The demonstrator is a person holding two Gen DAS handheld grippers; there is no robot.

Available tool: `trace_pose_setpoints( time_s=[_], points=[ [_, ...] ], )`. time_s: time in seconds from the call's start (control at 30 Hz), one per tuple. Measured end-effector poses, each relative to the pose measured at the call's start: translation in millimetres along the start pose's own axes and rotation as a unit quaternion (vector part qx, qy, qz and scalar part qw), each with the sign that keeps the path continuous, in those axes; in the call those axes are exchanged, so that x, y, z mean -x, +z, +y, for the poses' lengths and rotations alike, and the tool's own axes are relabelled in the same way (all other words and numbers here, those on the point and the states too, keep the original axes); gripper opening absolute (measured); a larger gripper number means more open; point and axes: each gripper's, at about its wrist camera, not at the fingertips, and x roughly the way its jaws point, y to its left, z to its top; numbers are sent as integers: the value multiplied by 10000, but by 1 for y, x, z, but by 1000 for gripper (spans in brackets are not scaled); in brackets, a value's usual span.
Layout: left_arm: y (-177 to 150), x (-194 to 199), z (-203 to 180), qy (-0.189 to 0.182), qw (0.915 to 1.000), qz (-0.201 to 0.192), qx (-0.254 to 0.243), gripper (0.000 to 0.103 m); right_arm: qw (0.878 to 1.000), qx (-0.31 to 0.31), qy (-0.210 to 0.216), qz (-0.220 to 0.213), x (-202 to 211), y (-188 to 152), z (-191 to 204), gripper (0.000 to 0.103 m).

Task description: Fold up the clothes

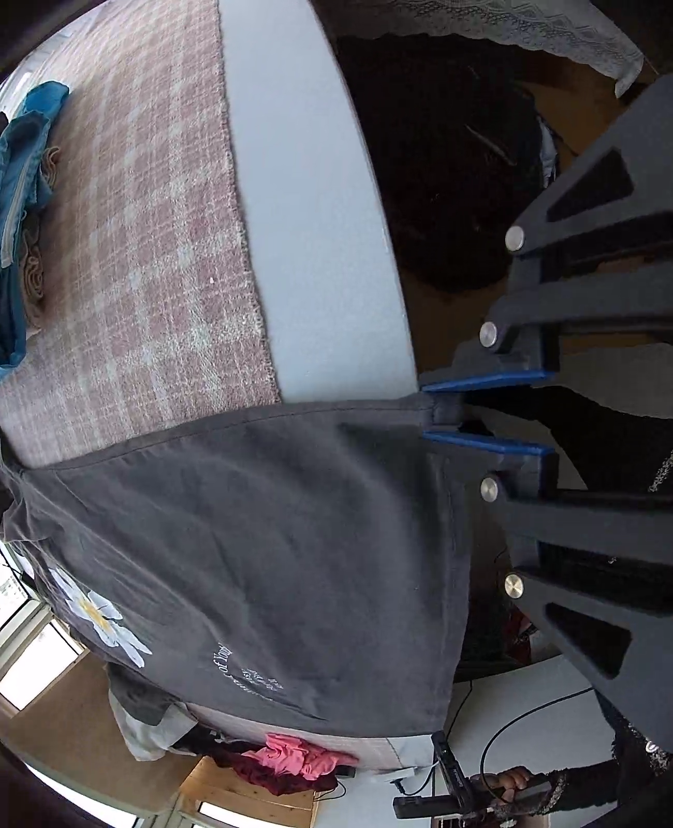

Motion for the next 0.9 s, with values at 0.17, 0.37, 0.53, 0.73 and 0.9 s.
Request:
trace_pose_setpoints(
  time_s=[0.17,0.37,0.53,0.73,0.9],
  points=[
    [41,56,20,329,9983,-467,-85,11,9989,247,3,-409,57,25,8,32],
    [212,83,12,136,9877,-1495,-443,26,9860,138,258,-1639,69,163,44,54],
    [326,53,5,210,9829,-1797,-352,27,9831,-553,274,-1723,13,284,35,54],
    [385,21,21,-435,9862,-1581,213,27,9806,-1215,466,-1468,-52,365,16,54],
    [408,7,18,-399,9855,-1629,273,32,9835,-931,308,-1518,-69,393,22,54]
  ],
)
